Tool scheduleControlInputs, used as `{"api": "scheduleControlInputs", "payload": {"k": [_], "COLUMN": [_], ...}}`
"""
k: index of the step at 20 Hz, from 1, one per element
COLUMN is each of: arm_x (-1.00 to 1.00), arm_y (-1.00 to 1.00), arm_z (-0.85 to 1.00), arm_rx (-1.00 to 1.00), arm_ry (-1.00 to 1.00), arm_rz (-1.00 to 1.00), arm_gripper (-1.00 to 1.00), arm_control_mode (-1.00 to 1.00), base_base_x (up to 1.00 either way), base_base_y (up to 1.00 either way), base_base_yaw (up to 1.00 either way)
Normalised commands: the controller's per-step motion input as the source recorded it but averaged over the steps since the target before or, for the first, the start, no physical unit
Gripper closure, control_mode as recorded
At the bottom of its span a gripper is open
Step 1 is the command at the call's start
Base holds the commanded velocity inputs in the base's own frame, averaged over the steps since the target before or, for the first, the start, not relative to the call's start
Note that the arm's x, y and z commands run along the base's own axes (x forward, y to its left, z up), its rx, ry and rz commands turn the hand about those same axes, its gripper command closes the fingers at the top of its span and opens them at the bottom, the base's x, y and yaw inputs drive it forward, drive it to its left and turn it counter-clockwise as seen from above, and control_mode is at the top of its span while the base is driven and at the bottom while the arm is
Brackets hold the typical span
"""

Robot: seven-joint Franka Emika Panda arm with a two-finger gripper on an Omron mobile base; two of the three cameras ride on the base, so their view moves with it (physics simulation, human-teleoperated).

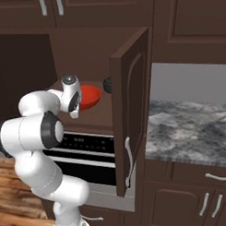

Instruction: Pick the mug and place it in the sink. Pick the bowl and place it in the open cabinet and then close the cabinet.

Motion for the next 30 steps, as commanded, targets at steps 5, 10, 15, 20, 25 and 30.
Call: {"api": "scheduleControlInputs", "payload": {"k": [5, 10, 15, 20, 25, 30], "arm_x": [0.29, 0.00, -0.25, -0.52, -0.41, -0.61], "arm_y": [0.15, 0.00, 0.00, -0.04, -0.03, -0.04], "arm_z": [-0.22, 0.00, 0.02, 0.06, 0.57, 0.72], "arm_rx": [0.01, 0.00, 0.00, 0.00, 0.00, 0.00], "arm_ry": [0.00, -0.06, -0.05, -0.25, -0.22, -0.12], "arm_rz": [0.00, 0.00, 0.00, -0.02, -0.01, 0.01], "arm_gripper": [-1.00, -1.00, -1.00, -1.00, -1.00, -1.00], "arm_control_mode": [-1.00, -1.00, -1.00, -1.00, -1.00, -1.00], "base_base_x": [0.00, 0.00, 0.00, 0.00, 0.00, 0.00], "base_base_y": [0.00, 0.00, 0.00, 0.00, 0.00, 0.00], "base_base_yaw": [0.00, 0.00, 0.00, 0.00, 0.00, 0.00]}}
